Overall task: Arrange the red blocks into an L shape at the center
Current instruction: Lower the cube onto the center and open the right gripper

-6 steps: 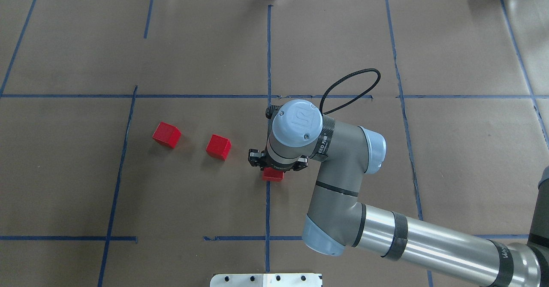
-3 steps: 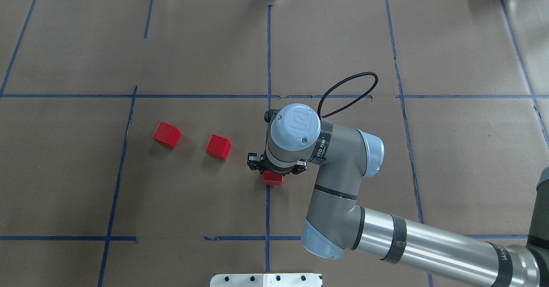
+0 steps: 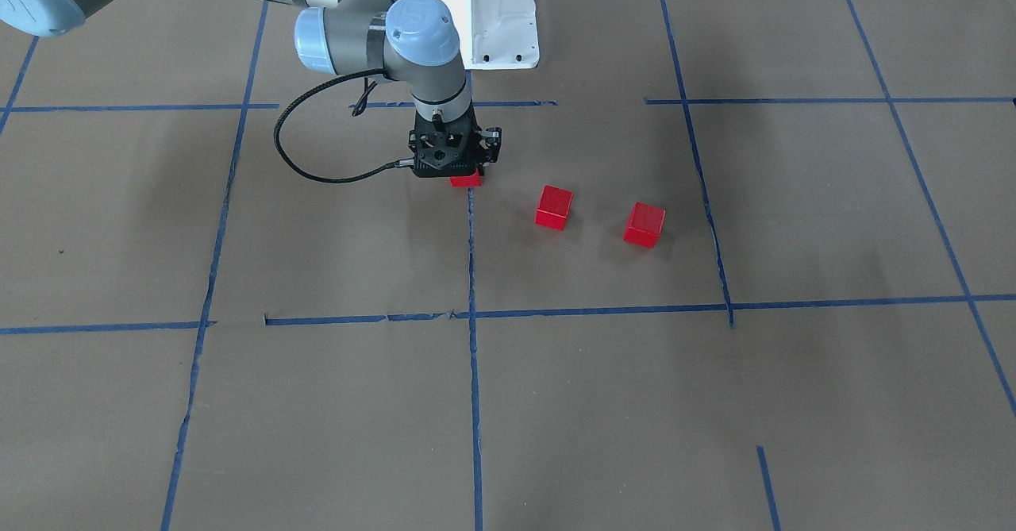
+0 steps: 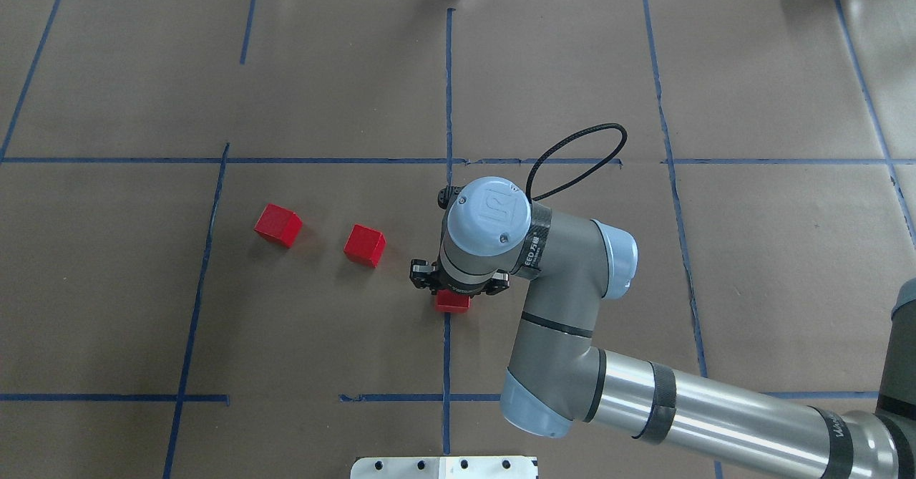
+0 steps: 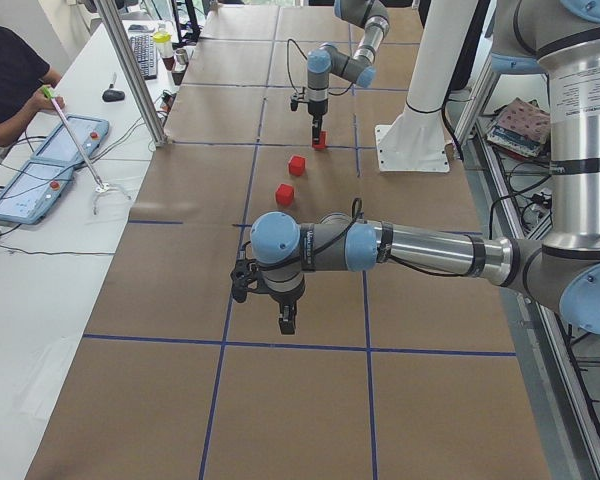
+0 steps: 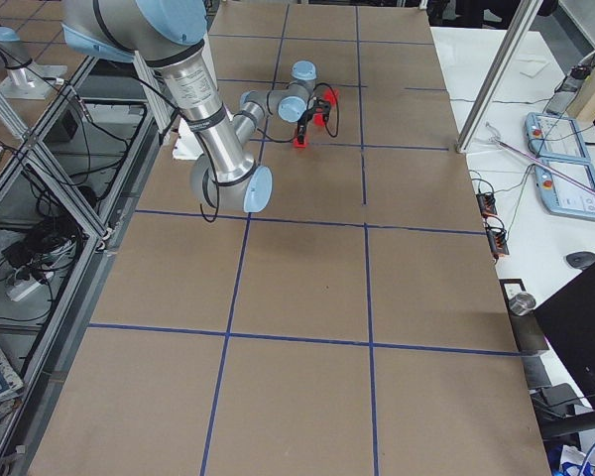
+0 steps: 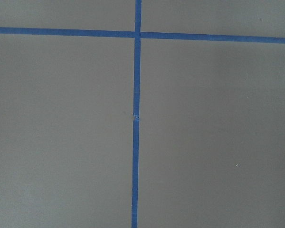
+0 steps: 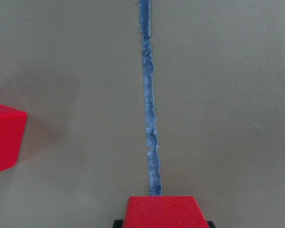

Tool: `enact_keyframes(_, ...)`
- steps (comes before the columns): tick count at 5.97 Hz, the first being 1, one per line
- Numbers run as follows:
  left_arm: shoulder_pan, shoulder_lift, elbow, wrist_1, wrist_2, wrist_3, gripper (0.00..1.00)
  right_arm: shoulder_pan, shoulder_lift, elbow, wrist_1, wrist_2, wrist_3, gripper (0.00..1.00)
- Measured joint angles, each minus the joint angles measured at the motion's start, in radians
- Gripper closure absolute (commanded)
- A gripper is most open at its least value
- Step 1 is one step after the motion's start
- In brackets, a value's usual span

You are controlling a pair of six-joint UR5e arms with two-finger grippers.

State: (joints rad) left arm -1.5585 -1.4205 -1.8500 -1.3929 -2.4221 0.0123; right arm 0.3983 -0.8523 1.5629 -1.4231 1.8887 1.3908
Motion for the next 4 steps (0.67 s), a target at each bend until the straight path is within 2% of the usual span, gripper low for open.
enact_keyframes(1,0.000,0.000,0.000,0.000,0.000,0.000,0.00,-0.002,0.002,0.000,0.000,0.000,-0.001,0.96)
enact_keyframes(2,0.000,0.000,0.000,0.000,0.000,0.000,0.00,-0.003,0.003,0.000,0.000,0.000,-0.002,0.88)
enact_keyframes(3,0.000,0.000,0.000,0.000,0.000,0.000,0.00,-0.004,0.003,0.000,-0.002,0.000,-0.004,0.63)
enact_keyframes(4,0.000,0.001,0.000,0.000,0.000,0.000,0.00,-0.006,0.004,-0.002,-0.004,0.000,-0.005,0.22)
